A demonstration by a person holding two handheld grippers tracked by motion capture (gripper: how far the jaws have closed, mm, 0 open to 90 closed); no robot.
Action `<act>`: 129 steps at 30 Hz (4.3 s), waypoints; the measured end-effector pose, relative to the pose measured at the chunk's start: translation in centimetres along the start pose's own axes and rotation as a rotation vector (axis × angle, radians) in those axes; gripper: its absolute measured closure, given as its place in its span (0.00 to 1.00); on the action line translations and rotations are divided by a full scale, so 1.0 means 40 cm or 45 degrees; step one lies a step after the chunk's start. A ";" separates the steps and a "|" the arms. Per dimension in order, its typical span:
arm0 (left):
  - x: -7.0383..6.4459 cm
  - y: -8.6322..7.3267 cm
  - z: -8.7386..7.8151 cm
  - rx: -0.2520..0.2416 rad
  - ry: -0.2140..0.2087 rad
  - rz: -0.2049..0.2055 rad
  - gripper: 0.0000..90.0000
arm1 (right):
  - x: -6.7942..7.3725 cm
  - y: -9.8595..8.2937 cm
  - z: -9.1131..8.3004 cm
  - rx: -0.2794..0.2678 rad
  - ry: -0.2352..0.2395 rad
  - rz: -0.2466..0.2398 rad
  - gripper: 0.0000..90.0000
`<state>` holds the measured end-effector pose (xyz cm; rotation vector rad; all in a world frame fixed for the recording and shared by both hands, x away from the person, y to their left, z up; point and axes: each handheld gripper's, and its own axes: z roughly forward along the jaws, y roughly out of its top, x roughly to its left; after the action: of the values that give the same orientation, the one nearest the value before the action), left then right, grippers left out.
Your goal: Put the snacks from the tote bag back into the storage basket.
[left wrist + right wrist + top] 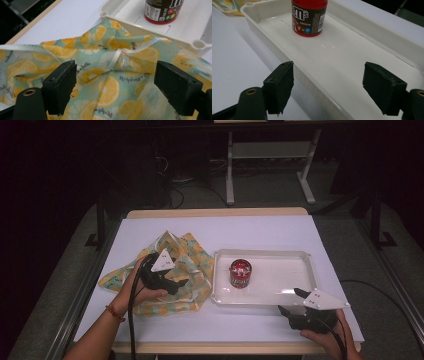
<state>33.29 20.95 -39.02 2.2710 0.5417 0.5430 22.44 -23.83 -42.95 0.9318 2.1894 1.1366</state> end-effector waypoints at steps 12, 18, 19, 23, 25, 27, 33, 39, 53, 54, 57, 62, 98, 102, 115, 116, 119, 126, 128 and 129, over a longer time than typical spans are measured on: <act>0.008 -0.044 -0.031 -0.009 0.048 -0.009 0.19 | 0.001 0.001 0.000 -0.003 -0.002 0.001 0.27; 0.020 -0.072 -0.044 -0.017 0.067 -0.022 0.19 | 0.002 0.001 -0.001 -0.003 -0.003 0.000 0.27; 0.022 -0.076 -0.047 -0.016 0.075 -0.014 0.19 | 0.002 0.001 -0.001 -0.002 -0.004 0.001 0.27; 0.026 -0.091 -0.057 -0.027 0.089 -0.027 0.19 | 0.002 0.001 -0.002 -0.004 -0.005 0.002 0.27; 0.028 -0.098 -0.061 -0.025 0.090 -0.032 0.19 | 0.002 0.001 -0.003 -0.005 -0.004 0.006 0.27; 0.030 -0.106 -0.066 -0.027 0.096 -0.025 0.19 | 0.001 0.002 -0.004 -0.009 -0.003 0.006 0.27; 0.035 -0.135 -0.081 -0.027 0.110 -0.054 0.19 | 0.002 0.005 -0.009 -0.027 -0.002 0.009 0.27; 0.041 -0.161 -0.099 -0.024 0.130 -0.071 0.19 | 0.000 0.005 -0.010 -0.031 -0.007 0.013 0.27; 0.059 -0.213 -0.136 -0.069 0.158 -0.130 0.18 | -0.001 0.006 -0.014 -0.036 -0.013 0.014 0.27; 0.060 -0.217 -0.139 -0.076 0.158 -0.139 0.18 | -0.001 0.007 -0.013 -0.037 -0.013 0.012 0.27; 0.062 -0.231 -0.149 -0.090 0.163 -0.159 0.18 | -0.001 0.009 -0.011 -0.037 -0.013 0.005 0.27; 0.064 -0.255 -0.166 -0.108 0.179 -0.201 0.18 | -0.002 0.013 -0.008 -0.041 -0.012 0.007 0.27; 0.043 -0.395 -0.226 -0.241 0.230 -0.415 0.18 | -0.006 0.032 0.023 -0.049 0.012 -0.026 0.27; 0.042 -0.394 -0.221 -0.238 0.228 -0.418 0.18 | -0.007 0.030 0.019 -0.047 0.007 -0.019 0.27; 0.041 -0.386 -0.216 -0.258 0.215 -0.437 0.18 | -0.008 0.027 0.021 -0.039 0.007 -0.016 0.27; 0.041 -0.386 -0.215 -0.256 0.216 -0.440 0.18 | -0.008 0.026 0.021 -0.039 0.007 -0.014 0.27; 0.042 -0.386 -0.215 -0.250 0.214 -0.440 0.18 | -0.009 0.025 0.019 -0.041 0.006 -0.014 0.27; 0.040 -0.380 -0.209 -0.243 0.212 -0.427 0.18 | -0.012 0.023 0.018 -0.044 0.005 -0.002 0.27; 0.040 -0.379 -0.208 -0.244 0.215 -0.432 0.18 | -0.013 0.022 0.018 -0.044 0.006 -0.003 0.27; 0.040 -0.378 -0.208 -0.243 0.216 -0.432 0.18 | -0.013 0.022 0.018 -0.044 0.007 -0.003 0.27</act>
<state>26.94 36.19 -44.34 1.9106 0.8998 0.5901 23.56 -23.50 -42.54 0.9124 2.1676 1.1740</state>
